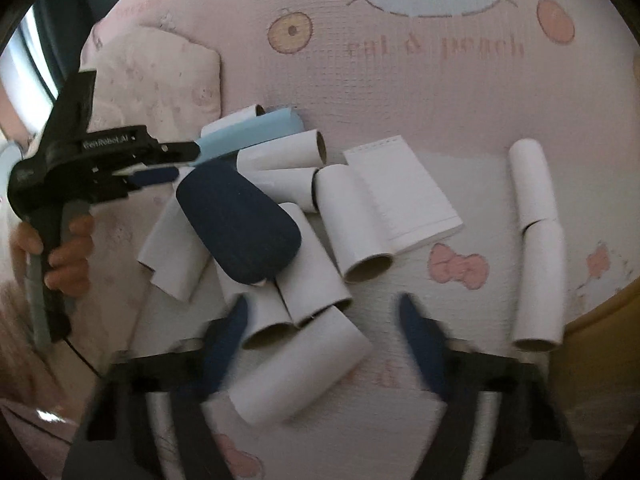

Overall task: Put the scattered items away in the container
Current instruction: 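Close the left gripper on the dark-navy oval sponge pad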

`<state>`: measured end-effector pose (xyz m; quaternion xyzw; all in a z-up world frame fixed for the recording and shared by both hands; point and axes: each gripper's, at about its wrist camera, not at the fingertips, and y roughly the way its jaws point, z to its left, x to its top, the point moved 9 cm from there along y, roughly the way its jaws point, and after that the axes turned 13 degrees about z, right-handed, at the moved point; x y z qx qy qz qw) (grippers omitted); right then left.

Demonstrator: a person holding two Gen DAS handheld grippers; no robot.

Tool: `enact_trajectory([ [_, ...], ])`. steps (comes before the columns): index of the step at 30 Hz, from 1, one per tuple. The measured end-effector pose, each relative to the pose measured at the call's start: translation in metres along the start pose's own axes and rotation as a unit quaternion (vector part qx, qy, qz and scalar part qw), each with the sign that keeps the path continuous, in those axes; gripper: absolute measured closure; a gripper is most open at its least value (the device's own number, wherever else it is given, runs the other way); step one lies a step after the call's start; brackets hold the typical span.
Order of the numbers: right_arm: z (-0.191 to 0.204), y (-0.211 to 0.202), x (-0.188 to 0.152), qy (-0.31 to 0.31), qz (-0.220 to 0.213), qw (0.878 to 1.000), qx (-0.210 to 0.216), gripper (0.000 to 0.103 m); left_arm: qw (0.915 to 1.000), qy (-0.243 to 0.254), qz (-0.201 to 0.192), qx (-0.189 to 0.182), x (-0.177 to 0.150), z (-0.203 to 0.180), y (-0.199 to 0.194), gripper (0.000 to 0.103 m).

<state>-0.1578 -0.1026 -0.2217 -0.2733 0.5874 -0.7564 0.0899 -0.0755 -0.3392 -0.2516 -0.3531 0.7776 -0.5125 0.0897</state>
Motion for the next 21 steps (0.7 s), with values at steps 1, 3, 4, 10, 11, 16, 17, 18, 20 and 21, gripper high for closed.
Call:
enact_trajectory([
  [1, 0.002, 0.005, 0.000, 0.000, 0.011, 1.000, 0.010, 0.058, 1.0000, -0.003, 0.000, -0.005, 0.001, 0.000, 0.001, 0.045],
  [3, 0.007, 0.010, 0.001, -0.005, 0.019, 1.000, 0.013, 0.058, 0.9999, -0.002, 0.000, -0.010, 0.004, -0.001, 0.002, 0.045],
  [4, 0.011, 0.013, 0.002, -0.012, 0.022, 1.000, 0.010, 0.058, 0.9999, 0.002, 0.001, -0.016, 0.005, -0.003, 0.004, 0.045],
  [10, 0.025, 0.026, 0.010, -0.017, 0.029, 0.998, 0.043, 0.058, 0.9991, 0.029, 0.031, -0.009, 0.003, -0.010, 0.016, 0.049],
  [11, 0.025, 0.028, 0.011, -0.011, 0.028, 0.998, 0.052, 0.058, 0.9988, 0.032, 0.034, -0.013, 0.001, -0.012, 0.016, 0.052],
  [16, 0.020, 0.023, 0.013, 0.012, 0.012, 0.997, 0.082, 0.057, 0.9965, 0.060, 0.056, -0.019, -0.015, -0.031, 0.019, 0.061],
  [17, 0.018, 0.020, 0.013, 0.012, 0.004, 0.996, 0.086, 0.057, 0.9960, 0.067, 0.056, -0.018, -0.018, -0.036, 0.019, 0.062],
  [18, 0.016, 0.017, 0.013, 0.016, 0.000, 0.996, 0.089, 0.057, 0.9954, 0.073, 0.059, -0.020, -0.021, -0.040, 0.019, 0.063],
  [20, 0.008, 0.012, 0.012, 0.035, -0.003, 0.994, 0.099, 0.057, 0.9932, 0.086, 0.071, -0.034, -0.029, -0.053, 0.019, 0.064],
  [21, 0.005, 0.010, 0.012, 0.043, -0.005, 0.993, 0.107, 0.057, 0.9923, 0.088, 0.076, -0.040, -0.033, -0.057, 0.019, 0.064],
])
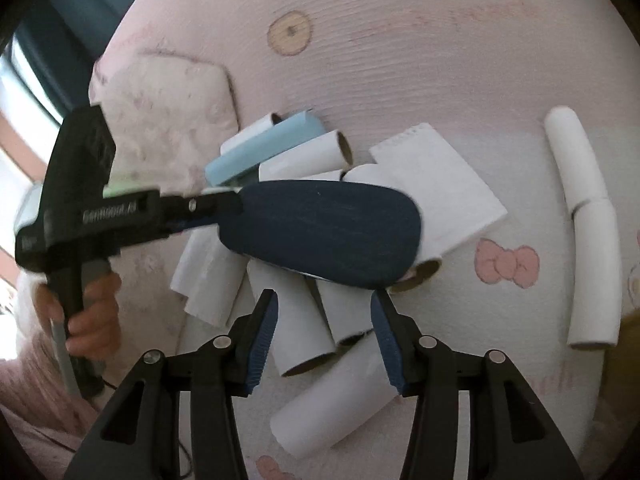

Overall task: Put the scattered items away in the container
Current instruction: 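Close the left gripper on the dark-navy oval sponge pad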

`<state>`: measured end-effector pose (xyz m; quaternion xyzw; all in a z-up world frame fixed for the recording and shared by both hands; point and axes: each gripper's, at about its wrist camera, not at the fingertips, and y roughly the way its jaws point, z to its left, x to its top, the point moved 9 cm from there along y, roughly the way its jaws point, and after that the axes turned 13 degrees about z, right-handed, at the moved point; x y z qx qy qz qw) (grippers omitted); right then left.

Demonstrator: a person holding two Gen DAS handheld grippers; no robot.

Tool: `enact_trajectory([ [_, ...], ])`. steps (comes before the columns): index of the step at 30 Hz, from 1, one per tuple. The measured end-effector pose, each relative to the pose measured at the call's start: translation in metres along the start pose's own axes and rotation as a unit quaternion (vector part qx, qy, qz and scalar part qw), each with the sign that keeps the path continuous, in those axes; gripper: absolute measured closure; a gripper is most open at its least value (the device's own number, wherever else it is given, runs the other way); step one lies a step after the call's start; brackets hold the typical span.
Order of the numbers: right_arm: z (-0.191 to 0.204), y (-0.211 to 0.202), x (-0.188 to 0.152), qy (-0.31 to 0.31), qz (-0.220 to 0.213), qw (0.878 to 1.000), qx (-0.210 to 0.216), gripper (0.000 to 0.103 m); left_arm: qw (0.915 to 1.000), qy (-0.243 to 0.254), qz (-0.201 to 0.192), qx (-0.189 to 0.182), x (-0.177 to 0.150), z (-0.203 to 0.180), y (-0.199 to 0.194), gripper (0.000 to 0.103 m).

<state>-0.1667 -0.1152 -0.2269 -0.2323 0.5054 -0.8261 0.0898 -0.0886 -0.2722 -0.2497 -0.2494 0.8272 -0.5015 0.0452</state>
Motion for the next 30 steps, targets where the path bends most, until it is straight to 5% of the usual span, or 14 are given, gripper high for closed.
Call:
enact_trajectory([
  [5, -0.028, -0.012, -0.006, 0.060, -0.004, 0.998, -0.002, 0.053, 0.9992, 0.027, 0.028, 0.012, -0.020, -0.023, 0.014, 0.064],
  [9, -0.058, -0.015, -0.014, 0.132, 0.007, 0.991, -0.002, 0.026, 0.9966, 0.058, 0.027, 0.051, -0.025, -0.030, 0.015, 0.061],
  [15, -0.068, -0.018, -0.018, 0.146, 0.023, 0.987, -0.065, 0.023, 0.9893, 0.101, -0.002, 0.105, -0.019, -0.028, 0.004, 0.051],
  [18, -0.062, -0.032, -0.007, 0.103, -0.018, 0.985, -0.139, 0.014, 0.9772, 0.153, -0.037, 0.143, -0.019, -0.035, -0.006, 0.050],
  [21, -0.058, -0.050, 0.005, 0.087, -0.058, 0.982, -0.156, 0.001, 0.9543, 0.229, -0.049, 0.185, -0.024, -0.047, -0.009, 0.050],
  [22, -0.057, -0.055, 0.008, 0.088, -0.066, 0.982, -0.156, 0.000, 0.9500, 0.244, -0.047, 0.189, -0.026, -0.049, -0.009, 0.050],
  [25, -0.060, -0.054, 0.013, 0.084, -0.033, 0.984, -0.157, 0.001, 0.9542, 0.258, -0.013, 0.151, -0.028, -0.058, 0.000, 0.050],
  [30, -0.064, -0.028, 0.008, 0.154, 0.038, 0.987, -0.009, 0.001, 0.9472, 0.278, 0.015, 0.159, -0.023, -0.063, 0.012, 0.050],
])
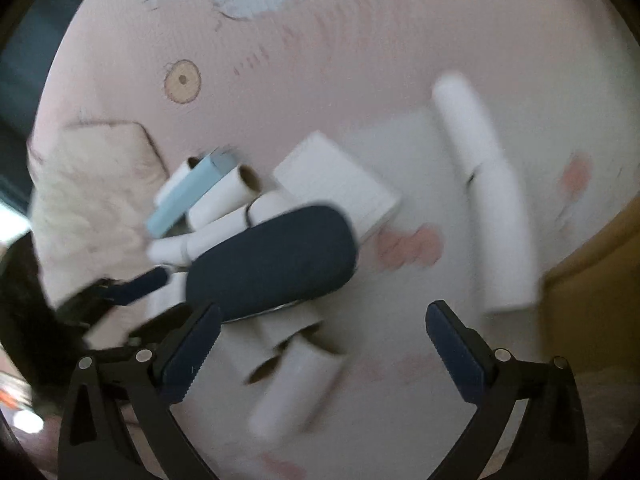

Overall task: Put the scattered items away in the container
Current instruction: 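Close the left gripper on the dark-navy oval sponge pad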

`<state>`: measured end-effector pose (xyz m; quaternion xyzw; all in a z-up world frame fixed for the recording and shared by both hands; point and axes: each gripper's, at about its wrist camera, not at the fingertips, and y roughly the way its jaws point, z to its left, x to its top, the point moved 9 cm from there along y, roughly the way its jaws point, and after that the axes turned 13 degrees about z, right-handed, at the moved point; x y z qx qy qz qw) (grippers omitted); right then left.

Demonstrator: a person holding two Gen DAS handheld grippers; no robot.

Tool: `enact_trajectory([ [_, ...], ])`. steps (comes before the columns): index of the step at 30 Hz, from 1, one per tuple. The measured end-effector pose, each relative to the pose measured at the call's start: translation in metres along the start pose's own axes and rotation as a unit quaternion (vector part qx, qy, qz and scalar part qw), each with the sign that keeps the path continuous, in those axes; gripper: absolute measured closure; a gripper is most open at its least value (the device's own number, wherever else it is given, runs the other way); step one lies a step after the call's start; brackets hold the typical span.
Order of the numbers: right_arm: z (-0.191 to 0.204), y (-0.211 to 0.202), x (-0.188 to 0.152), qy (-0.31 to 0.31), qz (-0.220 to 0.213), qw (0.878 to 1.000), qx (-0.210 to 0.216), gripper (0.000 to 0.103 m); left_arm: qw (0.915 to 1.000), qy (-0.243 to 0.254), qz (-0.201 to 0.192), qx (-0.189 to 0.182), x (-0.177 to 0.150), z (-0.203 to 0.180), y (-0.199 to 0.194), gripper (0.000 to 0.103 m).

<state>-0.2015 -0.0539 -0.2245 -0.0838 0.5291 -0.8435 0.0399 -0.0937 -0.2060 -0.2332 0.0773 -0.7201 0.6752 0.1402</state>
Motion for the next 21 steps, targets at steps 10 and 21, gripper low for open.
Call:
enact_trajectory([
  [10, -0.002, 0.032, 0.003, 0.093, 0.065, 0.992, 0.047, 0.011, 0.9970, 0.045, 0.062, -0.013, 0.026, 0.011, 0.005, 0.050],
  [21, 0.007, 0.049, 0.002, 0.156, 0.056, 0.978, 0.123, 0.039, 0.9756, -0.049, 0.122, -0.176, 0.037, 0.027, 0.042, 0.050],
])
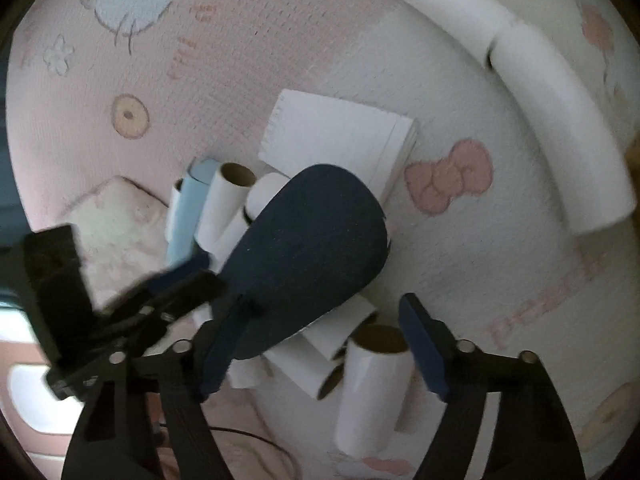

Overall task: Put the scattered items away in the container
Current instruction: 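Close the left gripper on the dark-navy oval sponge pad, then lift the sponge pad with the left gripper toward the cardboard box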

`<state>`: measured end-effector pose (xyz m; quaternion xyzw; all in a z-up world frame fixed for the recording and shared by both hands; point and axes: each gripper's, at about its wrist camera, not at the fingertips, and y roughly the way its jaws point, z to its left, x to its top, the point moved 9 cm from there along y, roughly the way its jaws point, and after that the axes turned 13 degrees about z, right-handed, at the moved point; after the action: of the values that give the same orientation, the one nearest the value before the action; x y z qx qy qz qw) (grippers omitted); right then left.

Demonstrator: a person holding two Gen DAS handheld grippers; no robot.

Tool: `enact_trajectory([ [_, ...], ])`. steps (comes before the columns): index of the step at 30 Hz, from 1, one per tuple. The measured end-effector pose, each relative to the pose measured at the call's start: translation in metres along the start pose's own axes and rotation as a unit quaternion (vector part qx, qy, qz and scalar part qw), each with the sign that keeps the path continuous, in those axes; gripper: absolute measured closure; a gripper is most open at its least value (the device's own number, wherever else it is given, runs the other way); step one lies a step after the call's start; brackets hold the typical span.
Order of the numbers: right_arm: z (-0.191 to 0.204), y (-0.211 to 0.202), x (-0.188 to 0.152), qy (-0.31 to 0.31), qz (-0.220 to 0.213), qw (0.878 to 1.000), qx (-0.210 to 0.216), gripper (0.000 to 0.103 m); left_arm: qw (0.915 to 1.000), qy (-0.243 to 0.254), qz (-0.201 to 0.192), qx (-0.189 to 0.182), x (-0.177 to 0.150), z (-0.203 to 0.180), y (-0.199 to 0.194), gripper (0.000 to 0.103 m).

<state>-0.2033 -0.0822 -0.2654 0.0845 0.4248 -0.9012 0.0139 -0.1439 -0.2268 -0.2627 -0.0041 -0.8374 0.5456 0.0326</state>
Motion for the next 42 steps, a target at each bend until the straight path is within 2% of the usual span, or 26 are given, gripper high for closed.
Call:
enact_trajectory([
  [1, 0.001, 0.000, -0.001, 0.002, -0.004, 1.000, 0.012, 0.043, 1.0000, -0.002, 0.002, -0.008, -0.002, -0.001, 0.001, 0.051],
  [3, 0.007, -0.002, -0.003, -0.008, -0.010, 0.999, 0.033, 0.057, 0.9997, -0.004, 0.002, -0.025, -0.007, -0.006, 0.002, 0.059],
  [8, 0.015, -0.010, 0.003, -0.033, -0.034, 0.998, 0.035, 0.065, 0.9992, 0.014, 0.013, -0.035, -0.017, -0.025, 0.011, 0.063],
  [11, 0.016, -0.019, 0.012, -0.038, -0.042, 0.998, 0.040, 0.065, 0.9986, 0.027, 0.023, -0.039, -0.025, -0.045, 0.022, 0.063],
  [15, 0.005, -0.025, 0.015, -0.031, -0.053, 0.998, 0.009, 0.065, 0.9990, 0.029, 0.002, -0.033, -0.027, -0.055, 0.026, 0.062],
  [20, 0.005, -0.015, 0.006, -0.027, -0.030, 0.999, 0.032, 0.062, 0.9979, -0.006, -0.005, -0.064, -0.020, -0.050, 0.029, 0.060],
  [24, 0.007, -0.011, 0.006, -0.033, -0.028, 0.999, 0.031, 0.057, 0.9968, -0.023, -0.011, -0.076, -0.016, -0.047, 0.032, 0.053],
  [26, 0.007, -0.009, 0.005, -0.037, -0.028, 0.998, 0.037, 0.054, 0.9973, -0.018, -0.015, -0.070, -0.013, -0.049, 0.034, 0.053],
  [32, 0.007, -0.011, 0.008, -0.044, -0.044, 0.997, 0.047, 0.054, 0.9985, -0.011, -0.029, -0.045, -0.011, -0.051, 0.029, 0.053],
  [36, 0.014, -0.018, 0.005, -0.060, -0.056, 0.996, 0.045, 0.054, 0.9978, -0.008, -0.054, -0.036, -0.013, -0.057, 0.017, 0.053],
  [42, 0.042, -0.050, 0.000, -0.104, -0.089, 0.990, 0.040, 0.054, 0.9923, -0.002, -0.121, -0.025, -0.014, -0.076, -0.023, 0.053],
])
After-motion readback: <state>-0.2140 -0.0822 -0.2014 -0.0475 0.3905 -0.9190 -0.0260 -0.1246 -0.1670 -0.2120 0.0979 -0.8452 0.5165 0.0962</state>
